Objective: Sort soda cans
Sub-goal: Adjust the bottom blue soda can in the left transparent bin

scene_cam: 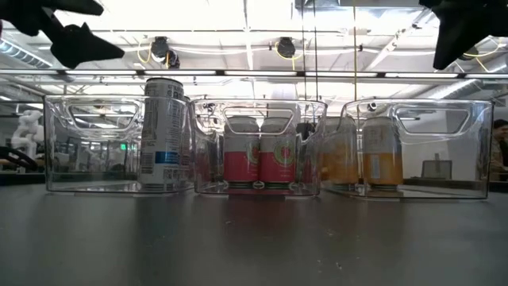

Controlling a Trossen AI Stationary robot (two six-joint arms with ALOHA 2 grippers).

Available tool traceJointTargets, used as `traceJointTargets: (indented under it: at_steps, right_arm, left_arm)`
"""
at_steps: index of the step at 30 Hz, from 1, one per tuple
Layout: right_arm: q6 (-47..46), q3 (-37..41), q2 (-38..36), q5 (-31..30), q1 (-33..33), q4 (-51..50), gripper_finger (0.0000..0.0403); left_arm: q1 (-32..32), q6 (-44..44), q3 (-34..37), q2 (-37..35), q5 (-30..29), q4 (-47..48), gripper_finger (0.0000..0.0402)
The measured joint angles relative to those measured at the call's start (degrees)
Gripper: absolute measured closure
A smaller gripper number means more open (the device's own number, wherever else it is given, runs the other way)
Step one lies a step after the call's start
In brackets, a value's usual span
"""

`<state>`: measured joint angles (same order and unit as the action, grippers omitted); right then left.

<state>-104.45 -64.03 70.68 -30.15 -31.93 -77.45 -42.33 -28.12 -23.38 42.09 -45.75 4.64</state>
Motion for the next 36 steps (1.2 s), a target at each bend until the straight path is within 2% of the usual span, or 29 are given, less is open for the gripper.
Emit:
traceJointTargets:
  at_steps: [5,10,14,18,20,22,25,27,32,36]
  right_arm:
    - [4.1,0.02,0.13,-1.42,-2.65,1.05,0.0403]
    - [6.69,0.02,0.13,2.24,-3.05,1.55,0.0403]
    - [7.02,0.02,0.13,8.43,-3.05,2.85,0.0403]
    - [11.19,0.04,0.13,17.54,-3.05,3.22,0.0403]
    - [13.19,0.07,0.13,19.77,-3.15,3.72,0.0403]
    - [21.1,0.09,0.22,15.75,-4.14,5.3,0.0403]
    - [37.3,0.23,0.4,-1.39,-5.34,9.89,0.0403]
    - [42.06,1.11,-0.11,-8.43,-5.16,11.44,0.0403]
    - [47.29,8.78,-4.07,-11.45,-4.82,17.31,0.0403]
    - [53.66,20.28,-13.25,-10.43,-4.68,33.54,0.0403]
  left_arm:
    - [0.0,-0.04,0.0,0.0,0.06,-1.53,0.0015]
    - [0.0,-0.05,0.0,0.07,0.01,-1.85,0.0015]
    - [0.0,-0.02,0.0,0.07,-0.34,-4.14,0.0015]
    - [0.0,-0.07,0.0,0.09,-0.64,-4.35,0.0015]
    - [0.0,-0.07,0.0,0.17,-0.66,-4.35,0.0015]
    - [0.0,-0.08,-0.02,0.17,-0.8,-4.44,0.0015]
    - [0.0,-0.04,0.0,0.17,-0.93,-4.61,0.0015]
    - [0.0,-0.06,-0.01,0.16,-0.97,-4.62,0.0015]
    - [0.0,-0.04,-0.01,0.17,-0.99,-4.63,0.0015]
    - [0.0,-0.04,0.0,0.16,-0.99,-4.65,0.0015]
